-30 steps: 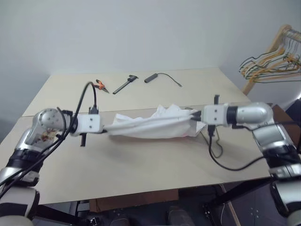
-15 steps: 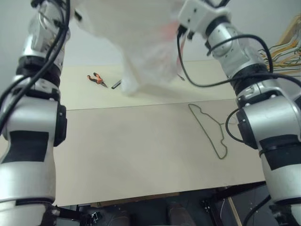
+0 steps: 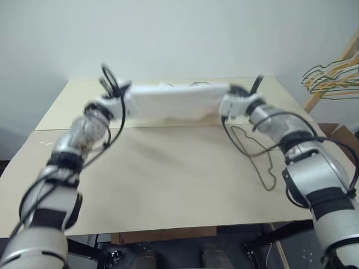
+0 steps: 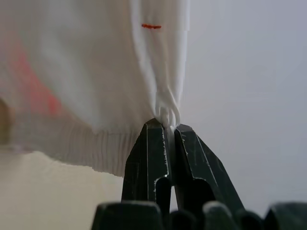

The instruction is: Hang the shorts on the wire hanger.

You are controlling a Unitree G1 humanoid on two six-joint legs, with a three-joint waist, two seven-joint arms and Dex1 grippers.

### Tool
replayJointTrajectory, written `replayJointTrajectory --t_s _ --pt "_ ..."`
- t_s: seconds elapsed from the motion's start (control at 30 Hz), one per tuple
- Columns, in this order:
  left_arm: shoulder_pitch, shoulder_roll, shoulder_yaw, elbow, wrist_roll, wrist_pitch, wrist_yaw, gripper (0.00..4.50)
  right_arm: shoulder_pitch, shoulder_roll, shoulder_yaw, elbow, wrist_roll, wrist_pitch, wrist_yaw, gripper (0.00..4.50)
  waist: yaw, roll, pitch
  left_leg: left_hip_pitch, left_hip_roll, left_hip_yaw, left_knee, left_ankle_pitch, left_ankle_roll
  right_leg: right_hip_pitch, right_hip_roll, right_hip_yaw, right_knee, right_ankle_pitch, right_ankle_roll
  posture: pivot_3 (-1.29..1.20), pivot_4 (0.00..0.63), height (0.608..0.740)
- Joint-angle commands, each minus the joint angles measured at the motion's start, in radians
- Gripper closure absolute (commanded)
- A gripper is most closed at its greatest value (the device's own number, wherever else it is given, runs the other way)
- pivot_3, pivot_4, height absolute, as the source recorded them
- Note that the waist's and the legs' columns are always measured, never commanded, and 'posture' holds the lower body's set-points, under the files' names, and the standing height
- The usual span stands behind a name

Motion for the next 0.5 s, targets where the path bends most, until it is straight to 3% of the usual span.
replayJointTrajectory --t_s 0.03,0.2,0.5 --pt "0.156 0.067 0.094 -0.318 -0.12 0.133 -0.159 4.48 0.033 -0.052 0.029 -0.025 -0.029 -0.11 0.05 4.5 -0.015 0.0 0.0 -0.001 0.0 -0.001 0.0 0.001 -0.001 -0.001 0.0 0.0 0.0 0.0 0.0 0.03 0.0 0.74" --pt "0.422 0.201 0.122 -0.633 -0.216 0.304 -0.442 4.48 0.096 -0.09 0.092 -0.047 -0.09 -0.212 0.088 4.5 -0.044 0.0 0.0 0.006 0.001 -0.007 -0.001 -0.001 0.004 0.005 0.0 0.001 0.0 0.0 0.0 0.02 0.0 0.74" --pt "0.748 0.481 0.196 -1.051 -0.41 0.538 -0.854 4.48 0.186 -0.16 0.146 -0.105 -0.125 -0.378 0.157 4.5 -0.044 0.001 0.0 0.028 0.002 -0.006 -0.002 -0.004 0.008 0.026 0.001 0.002 -0.004 -0.001 -0.001 0.0 0.0 0.74"
